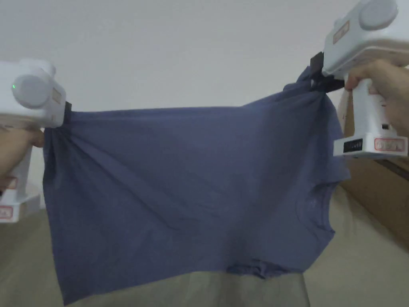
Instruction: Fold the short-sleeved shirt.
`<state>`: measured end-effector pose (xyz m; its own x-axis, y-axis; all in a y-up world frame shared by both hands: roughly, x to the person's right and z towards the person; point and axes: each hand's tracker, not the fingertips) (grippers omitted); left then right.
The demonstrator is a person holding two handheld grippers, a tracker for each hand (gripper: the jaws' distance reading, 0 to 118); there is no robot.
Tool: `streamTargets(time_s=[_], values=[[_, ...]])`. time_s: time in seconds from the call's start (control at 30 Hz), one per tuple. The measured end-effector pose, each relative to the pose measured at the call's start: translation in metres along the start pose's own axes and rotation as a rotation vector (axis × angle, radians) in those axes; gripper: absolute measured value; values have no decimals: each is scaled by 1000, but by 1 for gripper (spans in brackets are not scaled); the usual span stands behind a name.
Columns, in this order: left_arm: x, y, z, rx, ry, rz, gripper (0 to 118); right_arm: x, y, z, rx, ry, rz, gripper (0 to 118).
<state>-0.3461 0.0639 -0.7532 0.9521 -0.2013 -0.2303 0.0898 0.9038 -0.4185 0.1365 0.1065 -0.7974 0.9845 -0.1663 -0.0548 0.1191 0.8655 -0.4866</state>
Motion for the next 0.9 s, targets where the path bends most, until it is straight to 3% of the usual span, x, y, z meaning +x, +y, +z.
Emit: streamTargets(time_s=[0.03, 0.17, 0.33, 0.47, 0.57, 0.7, 0.9], values=[[7, -30, -17, 21, 3, 11, 2, 3, -23, -25, -40, 3, -9, 0], [33, -125, -85, -159, 19, 16, 2, 5, -110, -107, -208, -39, 112, 0], [56, -224, -130, -389, 5, 33, 2, 17, -210, -177, -390, -56, 81, 0], [61, -276, -139, -439, 16, 42, 2, 23, -269, -198, -526, -57, 89, 0], [53, -285, -131, -459, 4, 71, 2, 26, -287, -191, -556, -69, 163, 0], [44, -287, -100, -434, -21, 87, 2, 40, -287, -155, -503, -16, 57, 0], [19, -323, -1, -410, -88, 28, 2, 59, -332, -47, -499, 59, -5, 0]])
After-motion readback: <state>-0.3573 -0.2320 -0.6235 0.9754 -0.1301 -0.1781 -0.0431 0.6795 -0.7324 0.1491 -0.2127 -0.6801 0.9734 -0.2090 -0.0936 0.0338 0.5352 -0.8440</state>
